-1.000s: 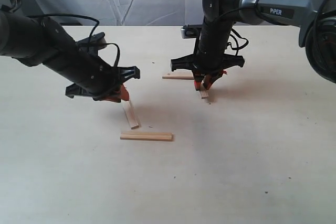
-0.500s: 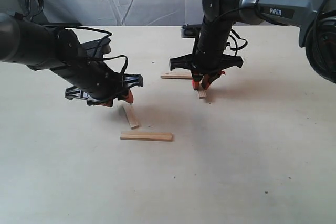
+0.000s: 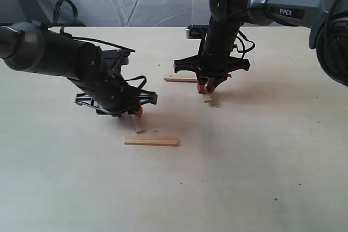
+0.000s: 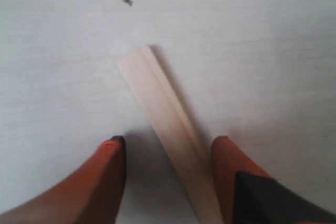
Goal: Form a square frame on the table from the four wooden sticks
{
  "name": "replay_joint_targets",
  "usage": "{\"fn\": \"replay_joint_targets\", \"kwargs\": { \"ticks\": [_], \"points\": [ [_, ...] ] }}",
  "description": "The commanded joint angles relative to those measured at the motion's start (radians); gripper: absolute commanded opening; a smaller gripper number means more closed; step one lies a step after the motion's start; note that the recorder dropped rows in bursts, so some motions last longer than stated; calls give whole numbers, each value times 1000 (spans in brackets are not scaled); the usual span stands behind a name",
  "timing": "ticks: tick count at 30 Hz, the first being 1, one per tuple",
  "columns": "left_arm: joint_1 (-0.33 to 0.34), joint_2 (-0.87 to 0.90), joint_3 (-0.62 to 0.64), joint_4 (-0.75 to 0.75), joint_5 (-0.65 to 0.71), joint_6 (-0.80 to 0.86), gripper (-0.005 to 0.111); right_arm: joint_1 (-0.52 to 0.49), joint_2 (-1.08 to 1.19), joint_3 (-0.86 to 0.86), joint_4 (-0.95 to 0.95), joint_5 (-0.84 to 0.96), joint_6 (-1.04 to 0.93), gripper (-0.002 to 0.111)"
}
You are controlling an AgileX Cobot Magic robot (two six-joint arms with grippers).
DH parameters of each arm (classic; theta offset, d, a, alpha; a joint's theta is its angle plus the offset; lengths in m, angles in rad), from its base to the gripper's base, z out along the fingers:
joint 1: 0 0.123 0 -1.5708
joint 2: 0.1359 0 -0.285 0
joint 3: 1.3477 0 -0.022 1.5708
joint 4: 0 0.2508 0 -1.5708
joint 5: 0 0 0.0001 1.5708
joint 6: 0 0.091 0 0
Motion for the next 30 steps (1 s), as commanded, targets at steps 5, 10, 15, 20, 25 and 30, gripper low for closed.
{"fn": "replay_joint_targets", "kwargs": {
  "ticks": [5, 10, 15, 20, 25, 30],
  "points": [
    [0, 29, -2, 233, 94, -79, 45, -1, -4, -6, -1, 8, -10, -1],
    [0, 12, -29, 233, 114, -77, 45, -1, -4, -6, -1, 1, -10, -1],
    [0, 15, -29, 198, 131, -75, 45, -1, -4, -6, -1, 3, -10, -1],
    [0, 34, -25, 146, 137, -17, 23, -1, -4, -6, -1, 12, -10, -1],
    [0, 9, -44, 35, 81, -17, 0, -1, -4, -6, 3, 3, -13, -1],
    [0, 5, -178, -121, 27, 56, 0, 1, -4, -6, 72, 2, -71, -1]
  ]
}}
